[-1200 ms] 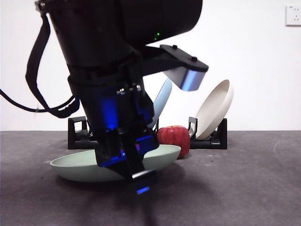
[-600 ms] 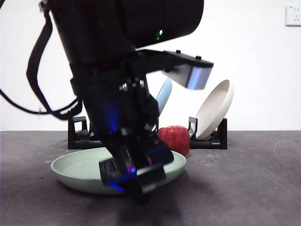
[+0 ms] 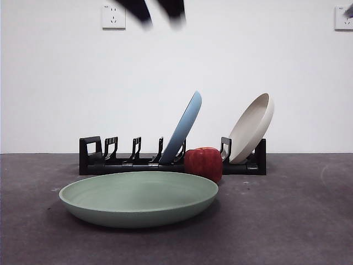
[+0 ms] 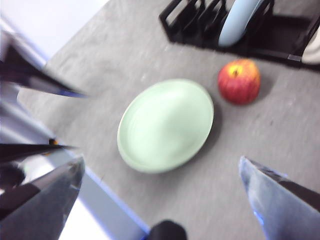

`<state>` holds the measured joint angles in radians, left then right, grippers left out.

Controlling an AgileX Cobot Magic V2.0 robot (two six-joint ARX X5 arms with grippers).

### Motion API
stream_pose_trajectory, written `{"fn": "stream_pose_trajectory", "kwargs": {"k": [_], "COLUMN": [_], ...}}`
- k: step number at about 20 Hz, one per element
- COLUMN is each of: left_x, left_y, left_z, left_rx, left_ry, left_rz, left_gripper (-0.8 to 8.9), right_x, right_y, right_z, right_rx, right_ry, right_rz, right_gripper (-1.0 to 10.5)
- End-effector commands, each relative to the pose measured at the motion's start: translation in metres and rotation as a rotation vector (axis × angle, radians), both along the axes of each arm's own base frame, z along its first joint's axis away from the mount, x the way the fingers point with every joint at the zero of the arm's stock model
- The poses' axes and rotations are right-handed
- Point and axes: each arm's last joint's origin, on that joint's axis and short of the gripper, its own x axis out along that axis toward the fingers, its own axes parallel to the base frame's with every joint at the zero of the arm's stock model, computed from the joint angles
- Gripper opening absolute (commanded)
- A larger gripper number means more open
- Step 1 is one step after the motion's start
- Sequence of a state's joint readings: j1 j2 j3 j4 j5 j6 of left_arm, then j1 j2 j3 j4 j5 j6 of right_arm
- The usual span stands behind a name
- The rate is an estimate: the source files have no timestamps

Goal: Take the green plate from the plate rack,put the plate on the table,take the apple from the table,put the apple in the plate

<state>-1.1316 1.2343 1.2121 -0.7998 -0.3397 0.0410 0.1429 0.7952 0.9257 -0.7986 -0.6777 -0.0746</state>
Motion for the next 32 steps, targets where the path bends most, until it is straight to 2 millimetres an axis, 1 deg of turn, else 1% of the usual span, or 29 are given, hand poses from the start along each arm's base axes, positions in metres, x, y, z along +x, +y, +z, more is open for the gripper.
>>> {"fn": "stream_pose_trajectory", "kwargs": {"k": [1,2,4,6,8,12,16,19,23,27,30,32], "left_x": [-0.011,-0.017,-0.027,-0.034,-0.039,-0.041,-0.041,-0.042,-0.042,-0.042,-0.042,-0.042], "left_y": [0.024,0.036,0.057,0.073,0.083,0.088,0.088,0.088,0.089,0.089,0.089,0.089], "left_z": [0.027,0.039,0.055,0.063,0.066,0.065,0.064,0.064,0.064,0.062,0.063,0.063], "left_rx": [-0.114,-0.155,-0.219,-0.268,-0.289,-0.269,-0.262,-0.258,-0.252,-0.239,-0.241,-0.245], "left_ry": [-0.022,-0.041,-0.064,-0.079,-0.076,-0.065,-0.062,-0.059,-0.057,-0.052,-0.053,-0.055], "left_rz": [0.027,0.027,0.03,0.034,0.043,0.045,0.045,0.045,0.045,0.046,0.046,0.046], "left_gripper": [3.55,3.55,3.54,3.55,3.54,3.54,3.54,3.54,3.54,3.54,3.54,3.54], "right_x": [0.019,0.03,0.051,0.072,0.092,0.124,0.149,0.168,0.187,0.192,0.193,0.194], "right_y": [0.007,0.013,0.027,0.048,0.071,0.115,0.141,0.153,0.164,0.165,0.165,0.163], "right_z": [-0.002,-0.005,-0.015,-0.028,-0.043,-0.079,-0.115,-0.133,-0.144,-0.159,-0.159,-0.159], "right_rx": [0.031,0.027,-0.03,-0.088,-0.148,-0.243,-0.273,-0.318,-0.343,-0.369,-0.366,-0.372], "right_ry": [0.024,0.031,0.023,0.018,-0.009,-0.073,-0.1,-0.076,-0.063,-0.036,-0.041,-0.043], "right_rz": [-0.006,-0.009,-0.029,-0.058,-0.087,-0.132,-0.156,-0.172,-0.184,-0.186,-0.19,-0.204], "right_gripper": [6.3,6.3,6.3,6.3,6.3,6.3,6.3,6.3,6.3,6.3,6.2,5.7]}}
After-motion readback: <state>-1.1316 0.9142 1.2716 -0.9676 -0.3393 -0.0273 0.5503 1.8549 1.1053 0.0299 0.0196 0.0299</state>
